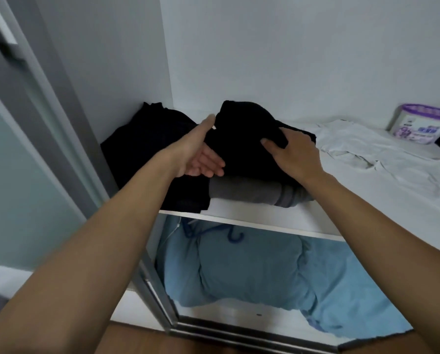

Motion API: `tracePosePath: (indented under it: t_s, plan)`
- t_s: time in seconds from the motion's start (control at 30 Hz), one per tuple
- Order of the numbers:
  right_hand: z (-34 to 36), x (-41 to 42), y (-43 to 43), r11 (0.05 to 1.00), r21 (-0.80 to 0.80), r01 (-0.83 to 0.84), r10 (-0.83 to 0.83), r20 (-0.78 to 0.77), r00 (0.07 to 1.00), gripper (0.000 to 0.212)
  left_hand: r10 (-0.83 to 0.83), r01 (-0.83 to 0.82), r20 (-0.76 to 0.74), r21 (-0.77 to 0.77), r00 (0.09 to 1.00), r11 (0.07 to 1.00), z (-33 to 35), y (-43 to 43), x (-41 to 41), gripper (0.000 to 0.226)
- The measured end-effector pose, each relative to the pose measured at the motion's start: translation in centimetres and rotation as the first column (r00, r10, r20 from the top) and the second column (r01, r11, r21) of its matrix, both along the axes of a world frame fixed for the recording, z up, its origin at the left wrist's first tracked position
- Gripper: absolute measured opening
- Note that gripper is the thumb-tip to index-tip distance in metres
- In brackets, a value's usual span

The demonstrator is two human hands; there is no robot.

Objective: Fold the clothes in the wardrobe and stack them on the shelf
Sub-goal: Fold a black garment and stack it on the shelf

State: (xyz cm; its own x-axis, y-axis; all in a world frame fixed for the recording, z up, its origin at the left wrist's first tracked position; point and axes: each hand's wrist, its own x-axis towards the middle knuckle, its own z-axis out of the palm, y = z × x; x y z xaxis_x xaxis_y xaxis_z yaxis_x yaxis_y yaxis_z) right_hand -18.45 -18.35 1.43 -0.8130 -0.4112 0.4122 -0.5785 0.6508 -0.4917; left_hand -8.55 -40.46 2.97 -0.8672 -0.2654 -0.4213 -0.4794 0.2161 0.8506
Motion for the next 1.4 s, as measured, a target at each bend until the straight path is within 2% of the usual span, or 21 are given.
tracePosePath:
  t_s: [0.07, 0.17, 0.27, 0.33, 0.43, 0.5, 0.53, 0.63, 0.7, 0.73, 0.8, 0.83, 0.9, 0.97, 1.03, 1.13, 1.2, 1.27, 1.3, 1.33, 1.4]
  plan:
    - [0.5, 0.2, -0.3, 0.997, -0.076, -0.027, 0.026, -0.008, 1.0, 0.025, -0.01, 0.022, -0.071, 0.177, 0.997, 0.984, 1.2, 0.5, -0.3, 0.109]
    - [0.9, 0.4, -0.1, 0.978, -0.142, -0.151, 0.139, -0.091, 0.986, 0.023, 0.094, -0.019, -0.18, 0.381, 0.979, 0.924, 3.4, 1.7, -1.4, 0.104]
    - [0.6, 0.6, 0.4, 0.944, -0.045, -0.325, 0.304, -0.257, 0.917, 0.02, 0.149, -0.072, -0.158, 0.414, 0.976, 0.907, 4.5, 2.4, -2.2, 0.091]
    - [0.5, 0.3, 0.6, 0.909, 0.105, -0.402, 0.414, -0.32, 0.852, 0.037, 0.164, -0.083, -0.155, 0.429, 0.974, 0.9, 4.1, 2.3, -2.5, 0.073]
    - [0.7, -0.6, 1.5, 0.874, 0.159, -0.459, 0.482, -0.154, 0.863, 0.052, 0.239, -0.145, -0.16, 0.451, 0.958, 0.881, 2.7, 2.3, -2.9, 0.035]
    - [0.5, -1.0, 2.6, 0.934, -0.06, -0.353, 0.356, 0.044, 0.933, 0.055, 0.342, -0.194, -0.2, 0.524, 0.918, 0.829, 1.9, 2.5, -3.0, 0.025]
    - [0.3, -1.4, 3.2, 0.961, -0.17, -0.219, 0.242, 0.129, 0.962, 0.057, 0.387, -0.2, -0.227, 0.571, 0.894, 0.796, 1.8, 2.5, -3.0, 0.027]
    - [0.4, -2.7, 3.7, 0.97, -0.202, 0.132, -0.054, 0.351, 0.935, 0.071, 0.459, -0.151, -0.303, 0.677, 0.835, 0.721, 1.9, 2.7, -2.8, 0.037]
    - [1.8, -3.6, 2.7, 0.949, -0.276, 0.152, 0.031, 0.561, 0.828, 0.074, 0.505, -0.108, -0.342, 0.736, 0.793, 0.668, 2.4, 2.6, -2.4, 0.041]
    - [2.6, -3.7, 1.9, 0.936, -0.333, 0.117, 0.154, 0.682, 0.715, 0.076, 0.535, -0.09, -0.355, 0.766, 0.767, 0.637, 2.8, 2.4, -2.2, 0.043]
    - [3.9, -4.0, 0.0, 0.864, -0.5, 0.063, 0.443, 0.813, 0.377, 0.077, 0.59, -0.053, -0.38, 0.809, 0.712, 0.585, 3.5, 2.0, -1.7, 0.046]
    - [4.1, -4.2, -1.0, 0.812, -0.579, 0.067, 0.554, 0.803, 0.219, 0.078, 0.607, -0.033, -0.4, 0.817, 0.687, 0.575, 4.0, 1.7, -1.4, 0.045]
    - [4.3, -4.0, -3.2, 0.709, -0.698, 0.102, 0.702, 0.712, -0.013, 0.082, 0.629, -0.006, -0.441, 0.816, 0.639, 0.578, 4.9, 1.1, -0.9, 0.04]
    - [4.6, -3.7, -6.1, 0.573, -0.794, 0.205, 0.819, 0.564, -0.107, 0.067, 0.657, -0.035, -0.473, 0.796, 0.587, 0.605, 5.8, 0.4, 0.0, 0.037]
    - [5.5, -4.1, -9.6, 0.466, -0.851, 0.244, 0.882, 0.47, -0.044, 0.041, 0.71, -0.115, -0.485, 0.78, 0.51, 0.615, 6.2, -0.6, 1.0, 0.04]
    - [7.4, -4.8, -14.9, 0.453, -0.887, 0.091, 0.876, 0.462, 0.139, 0.023, 0.797, -0.281, -0.486, 0.758, 0.357, 0.588, 5.2, -2.5, 3.2, 0.051]
    - [7.5, -5.6, -18.0, 0.576, -0.815, -0.056, 0.775, 0.524, 0.353, 0.027, 0.849, -0.48, -0.435, 0.7, 0.3, 0.529, 3.9, -3.1, 5.1, 0.062]
    - [6.0, -6.1, -20.7, 0.799, -0.566, -0.206, 0.55, 0.548, 0.63, 0.034, 0.882, -0.685, -0.35, 0.559, 0.315, 0.467, 2.6, -3.0, 6.4, 0.067]
    - [5.1, -5.9, -21.5, 0.876, -0.423, -0.234, 0.446, 0.521, 0.728, 0.039, 0.887, -0.762, -0.323, 0.463, 0.33, 0.453, 2.1, -2.9, 6.5, 0.063]
    - [4.2, -5.6, -22.1, 0.91, -0.323, -0.26, 0.397, 0.501, 0.769, 0.044, 0.886, -0.816, -0.314, 0.369, 0.341, 0.445, 1.7, -2.8, 6.3, 0.062]
    - [2.7, -4.6, -22.9, 0.894, -0.258, -0.366, 0.446, 0.455, 0.77, 0.047, 0.862, -0.894, -0.359, 0.133, 0.359, 0.428, 1.4, -2.6, 5.3, 0.077]
